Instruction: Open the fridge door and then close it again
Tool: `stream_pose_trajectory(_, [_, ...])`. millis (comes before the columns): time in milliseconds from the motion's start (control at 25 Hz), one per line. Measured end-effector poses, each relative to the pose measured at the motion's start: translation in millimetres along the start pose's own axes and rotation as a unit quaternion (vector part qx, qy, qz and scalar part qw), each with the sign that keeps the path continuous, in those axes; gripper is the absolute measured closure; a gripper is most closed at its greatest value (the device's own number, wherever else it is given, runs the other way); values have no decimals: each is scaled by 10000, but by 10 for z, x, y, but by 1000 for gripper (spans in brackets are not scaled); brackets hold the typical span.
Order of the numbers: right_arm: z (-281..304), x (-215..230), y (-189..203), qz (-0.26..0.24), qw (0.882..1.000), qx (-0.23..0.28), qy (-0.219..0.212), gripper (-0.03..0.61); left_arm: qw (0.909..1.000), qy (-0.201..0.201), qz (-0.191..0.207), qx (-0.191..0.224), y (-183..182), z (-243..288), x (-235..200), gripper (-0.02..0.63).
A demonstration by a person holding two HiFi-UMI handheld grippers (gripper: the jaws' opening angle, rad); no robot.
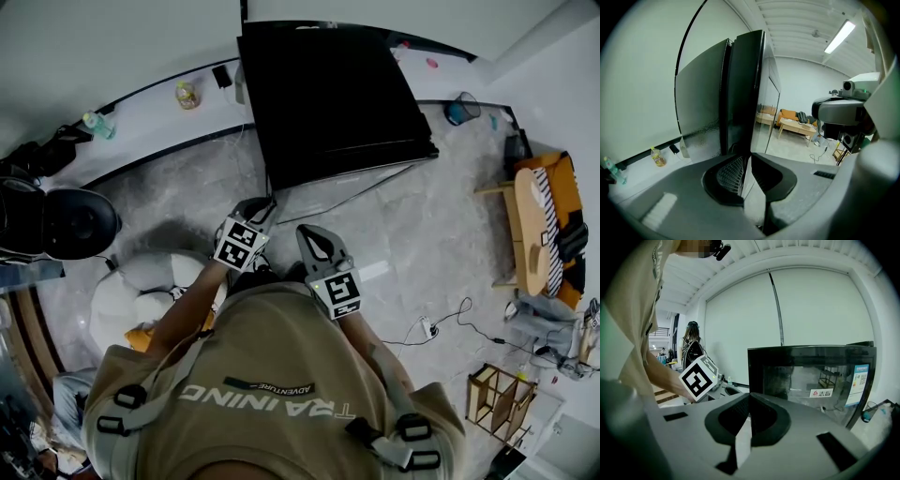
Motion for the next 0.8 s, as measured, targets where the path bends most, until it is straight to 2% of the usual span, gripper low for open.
stream_pose_trajectory(240, [-32, 7, -8, -64, 9998, 68, -152, 583, 9996, -235, -143, -13, -13, -18, 28, 574])
stream_pose_trajectory(360, [-79, 42, -45, -81, 9996, 142, -230, 583, 9997, -202, -115, -70, -11, -46, 107, 574])
stream_pose_trajectory(480, [-195, 83, -45, -65, 9996, 102, -264, 583, 9999, -117, -85, -78, 38, -116, 401, 569])
stream_pose_trajectory(800, [-698, 161, 117, -48, 9982, 44, -591, 583, 9978, -512, -262, -315, 131, -216, 933, 569])
Point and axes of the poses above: the fingertips, and each gripper's own axes: z forward along the fingers, x to its right, y out of its underside, the point moved 5 cm from there along -z, backward along the fingers, and after that the axes turned 9 degrees about z, right-handed, at the moved point
